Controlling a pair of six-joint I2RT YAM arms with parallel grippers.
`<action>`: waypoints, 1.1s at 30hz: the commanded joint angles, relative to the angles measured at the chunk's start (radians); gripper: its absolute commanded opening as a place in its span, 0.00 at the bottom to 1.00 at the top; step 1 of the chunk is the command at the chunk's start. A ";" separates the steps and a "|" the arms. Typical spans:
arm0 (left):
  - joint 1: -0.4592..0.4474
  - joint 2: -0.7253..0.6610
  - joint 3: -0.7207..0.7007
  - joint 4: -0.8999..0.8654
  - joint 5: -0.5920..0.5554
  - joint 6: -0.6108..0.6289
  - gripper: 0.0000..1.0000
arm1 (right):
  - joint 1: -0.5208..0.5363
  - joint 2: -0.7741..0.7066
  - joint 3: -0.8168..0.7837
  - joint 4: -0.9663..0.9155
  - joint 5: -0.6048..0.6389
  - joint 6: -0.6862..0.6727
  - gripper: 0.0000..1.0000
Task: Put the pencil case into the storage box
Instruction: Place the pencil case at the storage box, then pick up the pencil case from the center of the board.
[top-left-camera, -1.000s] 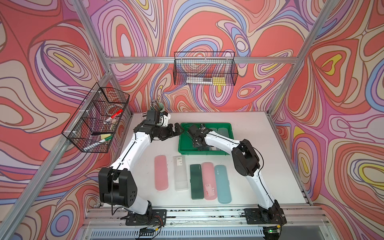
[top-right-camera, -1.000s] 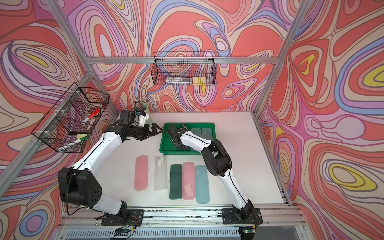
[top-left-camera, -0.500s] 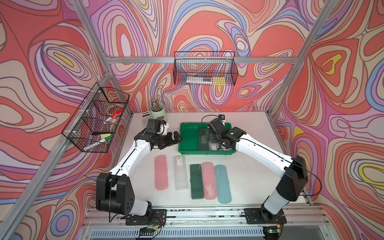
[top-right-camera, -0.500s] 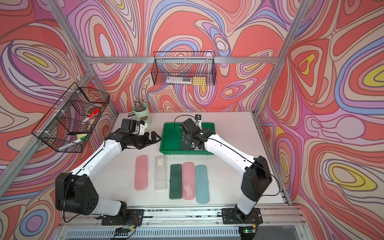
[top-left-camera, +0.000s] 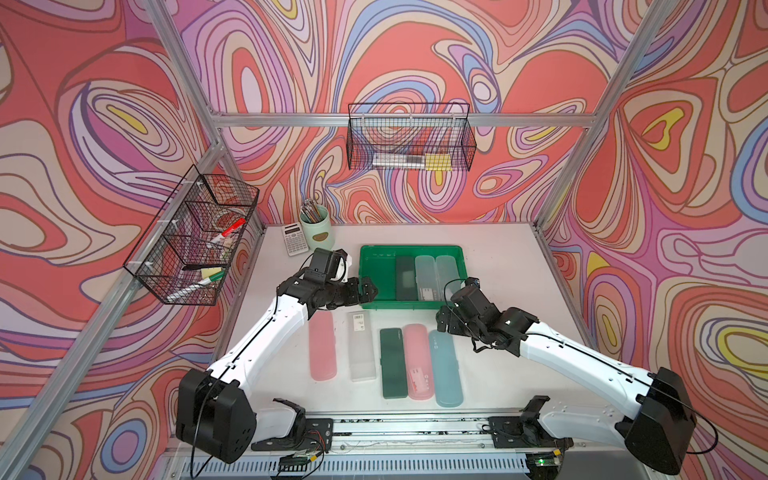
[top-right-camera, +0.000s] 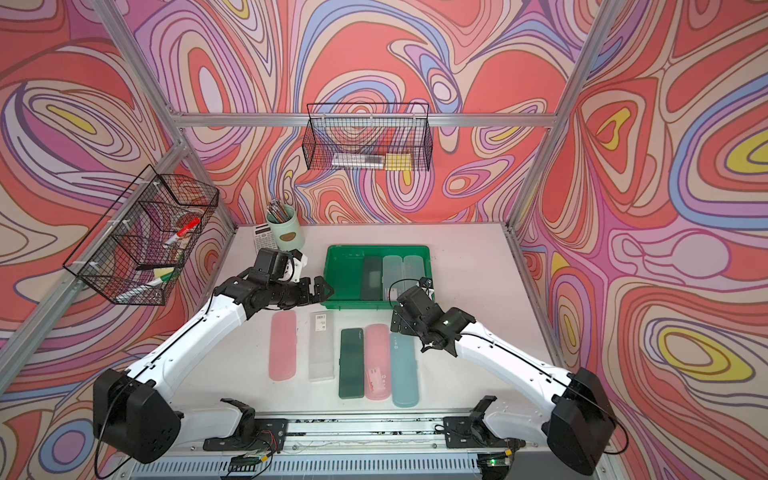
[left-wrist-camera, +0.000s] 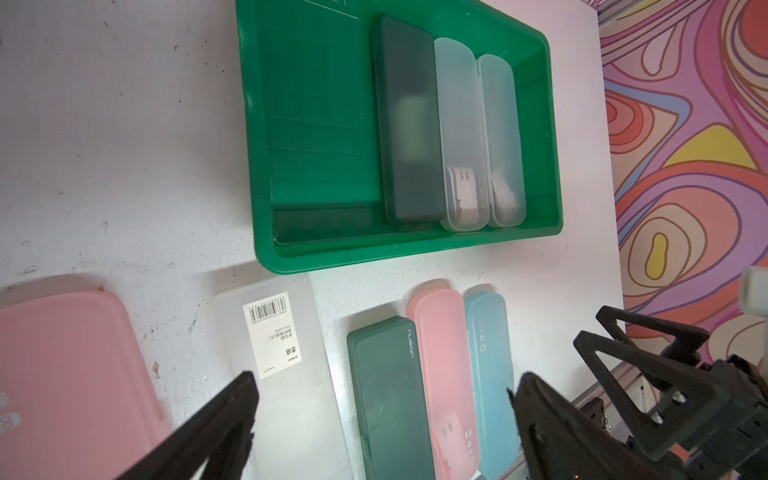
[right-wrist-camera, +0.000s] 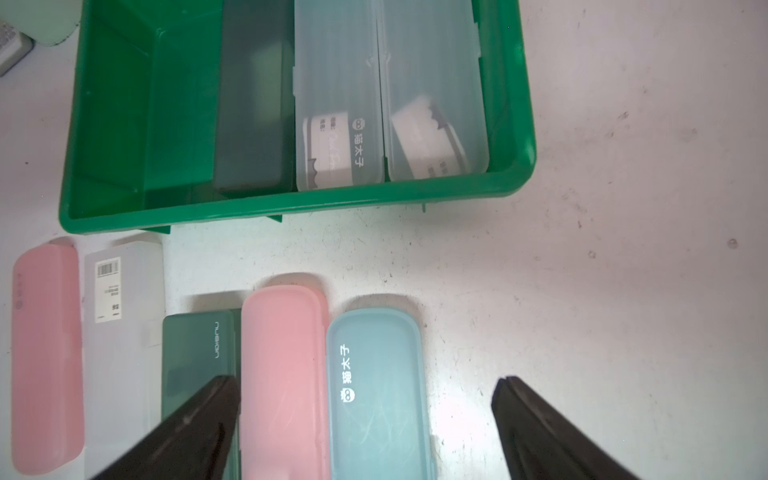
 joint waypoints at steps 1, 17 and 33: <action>-0.009 0.013 0.025 0.004 -0.010 0.014 0.99 | 0.029 -0.032 -0.007 -0.010 -0.031 0.049 0.98; -0.023 -0.205 -0.130 -0.051 0.004 0.064 0.99 | 0.076 -0.151 -0.024 -0.242 -0.030 0.138 0.98; -0.023 -0.244 -0.212 -0.006 -0.042 0.044 0.99 | 0.192 -0.269 -0.282 -0.172 -0.120 0.239 0.97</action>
